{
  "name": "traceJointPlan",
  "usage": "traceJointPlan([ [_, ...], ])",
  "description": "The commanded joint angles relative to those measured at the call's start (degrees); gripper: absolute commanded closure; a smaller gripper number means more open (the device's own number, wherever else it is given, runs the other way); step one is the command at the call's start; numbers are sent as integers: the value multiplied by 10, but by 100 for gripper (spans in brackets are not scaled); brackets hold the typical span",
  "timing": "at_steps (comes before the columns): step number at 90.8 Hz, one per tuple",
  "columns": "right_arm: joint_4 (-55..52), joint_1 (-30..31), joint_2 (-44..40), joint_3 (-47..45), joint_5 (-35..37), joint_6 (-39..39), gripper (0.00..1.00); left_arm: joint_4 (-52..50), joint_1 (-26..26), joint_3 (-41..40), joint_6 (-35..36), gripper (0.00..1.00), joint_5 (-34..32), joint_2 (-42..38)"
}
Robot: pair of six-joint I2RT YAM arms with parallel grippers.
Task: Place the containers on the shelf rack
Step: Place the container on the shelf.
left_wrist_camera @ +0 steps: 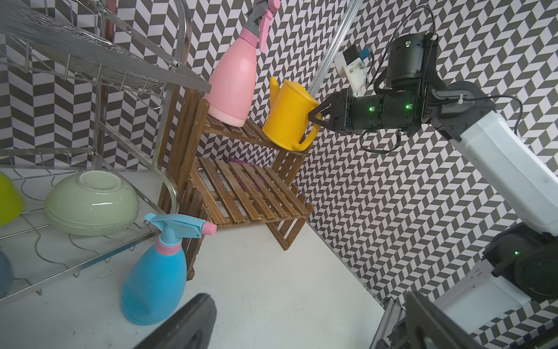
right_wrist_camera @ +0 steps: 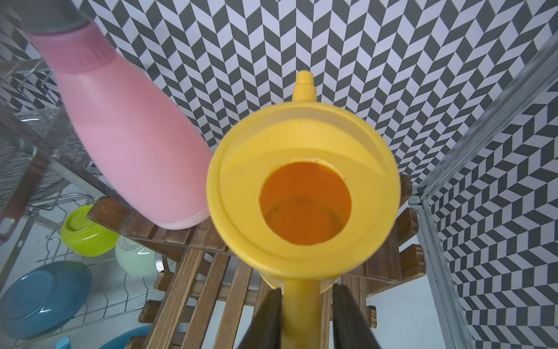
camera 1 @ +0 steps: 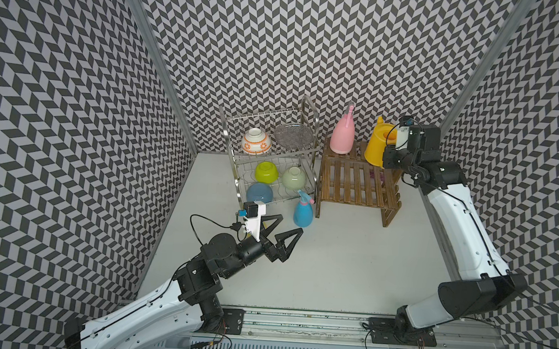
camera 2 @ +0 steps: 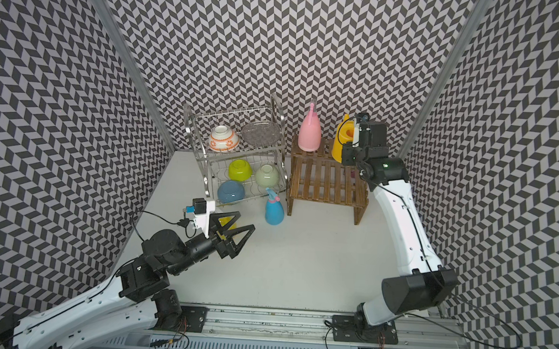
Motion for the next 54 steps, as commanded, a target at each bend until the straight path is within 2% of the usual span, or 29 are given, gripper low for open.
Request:
traceJointPlan([
  [1,28,-4,10,12,8,-3,69,8,3,8,10,0,-2,0],
  [10,31,-5,13,11,13,-5,69,9,3,10,11,0,-2,3],
  [22,38,-7,19,13,17,-9,78,9,3,12,12,0,-1,8],
  [54,56,-9,38,22,22,-18,79,8,4,23,21,0,1,23],
])
